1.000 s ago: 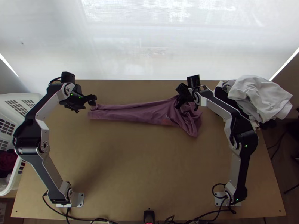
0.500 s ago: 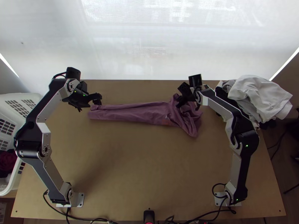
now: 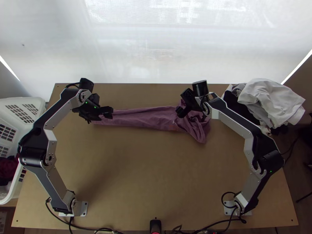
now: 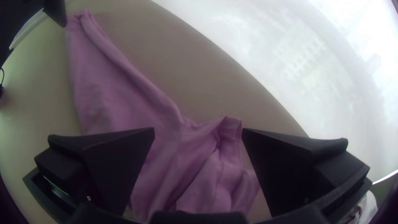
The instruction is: Fold the t-shirt
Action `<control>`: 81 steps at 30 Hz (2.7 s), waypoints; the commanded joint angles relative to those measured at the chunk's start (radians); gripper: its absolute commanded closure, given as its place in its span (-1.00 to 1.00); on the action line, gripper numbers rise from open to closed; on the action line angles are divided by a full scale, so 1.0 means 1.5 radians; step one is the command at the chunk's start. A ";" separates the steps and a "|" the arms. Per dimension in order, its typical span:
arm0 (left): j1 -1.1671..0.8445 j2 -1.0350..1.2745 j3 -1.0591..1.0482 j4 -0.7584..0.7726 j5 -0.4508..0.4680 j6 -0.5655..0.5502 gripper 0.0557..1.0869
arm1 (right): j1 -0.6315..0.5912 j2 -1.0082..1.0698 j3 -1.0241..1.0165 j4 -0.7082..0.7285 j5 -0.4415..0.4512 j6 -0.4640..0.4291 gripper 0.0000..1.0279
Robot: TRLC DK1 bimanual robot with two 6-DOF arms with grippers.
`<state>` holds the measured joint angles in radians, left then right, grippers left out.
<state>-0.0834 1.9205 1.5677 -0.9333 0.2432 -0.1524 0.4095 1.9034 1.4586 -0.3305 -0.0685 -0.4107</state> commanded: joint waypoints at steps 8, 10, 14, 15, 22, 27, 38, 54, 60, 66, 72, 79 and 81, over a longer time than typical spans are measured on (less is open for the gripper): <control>0.035 0.016 -0.084 0.036 -0.001 0.022 -0.70 | -0.062 -0.175 -0.234 -0.004 0.002 -0.008 -0.90; 0.035 0.017 -0.084 0.038 -0.001 0.022 -0.70 | -0.089 -0.187 -0.256 -0.004 0.002 -0.017 -0.90; 0.035 0.018 -0.080 0.043 -0.001 0.022 -0.70 | -0.109 -0.205 -0.282 -0.004 0.003 -0.027 -0.81; 0.035 0.019 -0.078 0.043 -0.001 0.022 -0.70 | -0.109 -0.208 -0.287 -0.004 0.003 -0.028 -0.77; 0.037 0.023 -0.074 0.044 -0.001 0.022 -0.70 | -0.105 -0.175 -0.287 -0.003 0.002 -0.029 -0.49; 0.040 0.023 -0.073 0.045 -0.001 0.022 -0.70 | -0.088 -0.143 -0.268 -0.001 0.002 -0.032 0.25; 0.044 0.023 -0.073 0.044 -0.001 0.023 -0.70 | -0.098 -0.074 -0.152 0.004 0.004 -0.043 0.95; 0.044 0.021 -0.077 0.045 -0.001 0.022 -0.70 | -0.106 0.030 0.050 -0.007 0.023 -0.061 0.95; 0.051 0.019 -0.077 0.044 -0.001 0.023 -0.70 | -0.120 0.094 0.060 -0.014 0.031 -0.060 0.95; 0.062 0.009 -0.062 0.036 -0.001 0.023 -0.73 | -0.145 0.114 0.027 -0.015 0.032 -0.054 0.89; 0.082 0.007 0.018 0.017 -0.002 -0.001 -0.86 | -0.149 0.085 0.017 -0.015 0.031 -0.023 -0.57; 0.082 0.004 0.048 0.016 -0.002 -0.013 -0.88 | -0.113 0.012 0.010 -0.016 0.031 0.013 -0.91; 0.081 0.005 0.048 0.011 -0.002 -0.013 -0.88 | -0.093 -0.005 0.016 -0.015 0.031 0.014 -0.91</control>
<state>0.0353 1.9289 1.6047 -0.9039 0.2367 -0.1608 0.2142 1.9762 1.4811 -0.3534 -0.0189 -0.4210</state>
